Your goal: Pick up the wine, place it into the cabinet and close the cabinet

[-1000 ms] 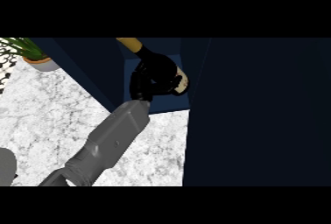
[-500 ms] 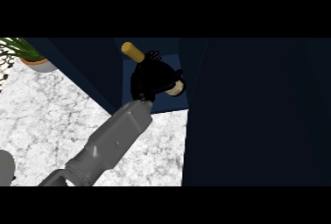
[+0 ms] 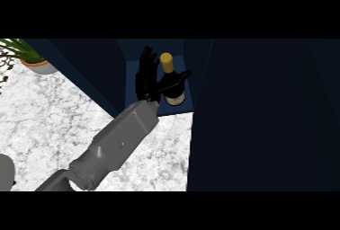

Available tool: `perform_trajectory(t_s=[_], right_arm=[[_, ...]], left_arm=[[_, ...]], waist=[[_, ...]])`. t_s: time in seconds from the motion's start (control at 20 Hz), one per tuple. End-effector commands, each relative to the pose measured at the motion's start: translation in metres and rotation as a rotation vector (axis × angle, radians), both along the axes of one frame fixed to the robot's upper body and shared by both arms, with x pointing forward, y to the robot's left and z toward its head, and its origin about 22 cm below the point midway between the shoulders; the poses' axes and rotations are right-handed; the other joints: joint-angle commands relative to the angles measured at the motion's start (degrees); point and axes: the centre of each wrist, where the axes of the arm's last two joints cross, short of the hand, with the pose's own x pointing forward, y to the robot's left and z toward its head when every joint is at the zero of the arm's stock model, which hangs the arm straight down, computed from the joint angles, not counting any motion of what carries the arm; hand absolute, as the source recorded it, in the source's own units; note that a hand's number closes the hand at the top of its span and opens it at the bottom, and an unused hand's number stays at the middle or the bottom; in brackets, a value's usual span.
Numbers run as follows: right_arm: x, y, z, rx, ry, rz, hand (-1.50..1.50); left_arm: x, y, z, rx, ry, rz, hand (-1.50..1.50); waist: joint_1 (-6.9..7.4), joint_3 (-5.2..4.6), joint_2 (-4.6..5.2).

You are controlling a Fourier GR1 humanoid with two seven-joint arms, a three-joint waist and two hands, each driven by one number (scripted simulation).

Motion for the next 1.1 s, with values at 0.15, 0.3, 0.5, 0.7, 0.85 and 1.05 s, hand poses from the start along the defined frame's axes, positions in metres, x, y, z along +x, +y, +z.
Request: perform_trajectory(t_s=[0.15,0.3,0.5,0.7,0.85,1.05], right_arm=[[0.000,0.001,0.004,-0.010,-0.005,0.010,-1.50],[0.007,0.006,0.000,0.005,0.006,0.002,-1.50],[0.004,0.000,0.001,-0.010,0.002,-0.020,-1.50],[0.009,0.009,-0.002,-0.001,0.010,0.002,-1.50],[0.000,0.000,-0.013,-0.006,0.018,-0.014,-1.50],[0.000,0.004,0.003,0.000,0.005,-0.038,-1.50]], left_arm=[[0.002,-0.003,0.001,0.179,-0.012,-0.022,-1.50],[0.003,-0.009,0.007,0.212,-0.057,-0.049,-1.50],[0.003,-0.014,0.012,0.219,-0.098,-0.054,-1.50],[-0.005,-0.025,0.014,0.205,-0.112,-0.045,-1.50],[-0.008,-0.020,0.005,0.167,-0.144,-0.051,-1.50],[0.000,-0.021,0.016,0.148,-0.154,-0.078,-1.50]], waist=[[-0.07,0.02,0.02],[0.42,-0.01,0.11],[0.95,0.00,-0.11],[1.62,0.01,-0.42],[2.10,0.05,-0.50],[3.00,0.00,-0.63]])
